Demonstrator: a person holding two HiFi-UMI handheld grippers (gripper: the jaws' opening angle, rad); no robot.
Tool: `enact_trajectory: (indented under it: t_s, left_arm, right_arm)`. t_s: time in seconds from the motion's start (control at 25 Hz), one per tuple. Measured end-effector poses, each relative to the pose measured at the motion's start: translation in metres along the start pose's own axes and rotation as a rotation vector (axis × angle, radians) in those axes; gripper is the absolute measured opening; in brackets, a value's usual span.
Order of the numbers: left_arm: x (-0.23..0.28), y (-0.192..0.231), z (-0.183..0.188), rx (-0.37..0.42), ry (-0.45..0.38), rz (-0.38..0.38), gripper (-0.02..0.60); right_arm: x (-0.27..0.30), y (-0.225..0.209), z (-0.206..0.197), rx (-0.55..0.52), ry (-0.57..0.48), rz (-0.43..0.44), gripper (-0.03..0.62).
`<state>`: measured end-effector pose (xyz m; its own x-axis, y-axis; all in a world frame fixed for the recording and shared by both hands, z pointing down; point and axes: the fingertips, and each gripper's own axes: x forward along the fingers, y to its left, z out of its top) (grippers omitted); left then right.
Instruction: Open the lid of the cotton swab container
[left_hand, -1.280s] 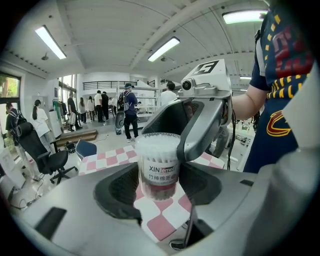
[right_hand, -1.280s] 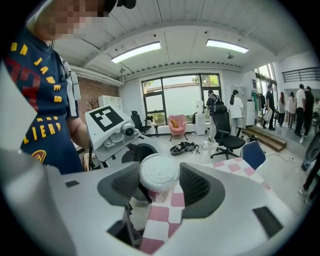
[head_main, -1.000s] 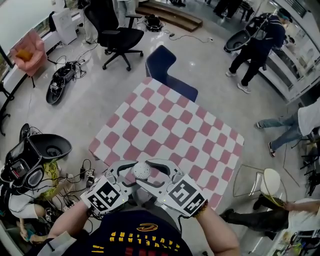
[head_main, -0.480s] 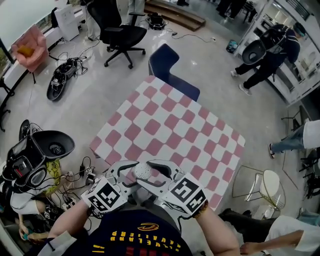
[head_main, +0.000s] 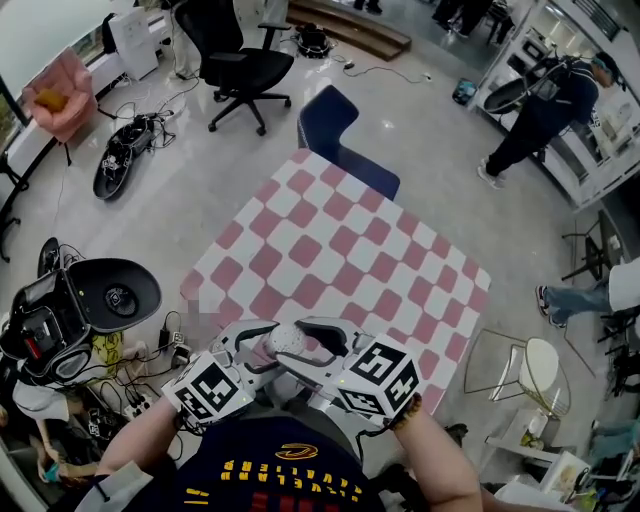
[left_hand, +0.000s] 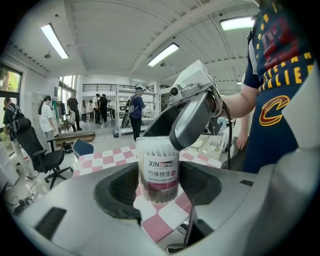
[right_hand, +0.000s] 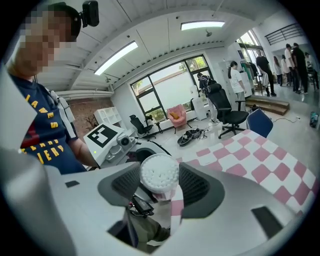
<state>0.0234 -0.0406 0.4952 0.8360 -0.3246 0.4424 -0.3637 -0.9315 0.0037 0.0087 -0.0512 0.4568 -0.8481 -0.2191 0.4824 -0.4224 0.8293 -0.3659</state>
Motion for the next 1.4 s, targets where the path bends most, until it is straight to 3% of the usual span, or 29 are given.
enact_trajectory:
  t_s: [0.28,0.6,0.8,0.96,1.24,1.4]
  left_arm:
    - [-0.005,0.003,0.013,-0.043,-0.057,-0.014,0.255]
    - [-0.005,0.010,0.014,-0.024,-0.049,0.008,0.256]
    - [-0.016,0.008,0.036,-0.044,-0.152,-0.083,0.255]
    - [-0.021,0.000,0.049,-0.024,-0.194,-0.169,0.253]
    - [-0.026,-0.006,0.062,-0.072,-0.273,-0.234,0.253]
    - [-0.028,-0.007,0.060,-0.066,-0.266,-0.238,0.253]
  right_arm:
    - [-0.005,-0.002,0.011,0.036,-0.006,0.061,0.250]
    - [-0.002,-0.005,0.017,0.058,0.036,0.030,0.250]
    - [-0.017,0.004,0.038,-0.145,-0.038,0.040,0.252]
    - [-0.024,0.016,0.043,-0.269,-0.012,0.091,0.252]
    - [-0.027,0.024,0.042,-0.294,-0.023,0.123,0.252]
    - [-0.027,0.022,0.041,-0.198,-0.029,0.156,0.252]
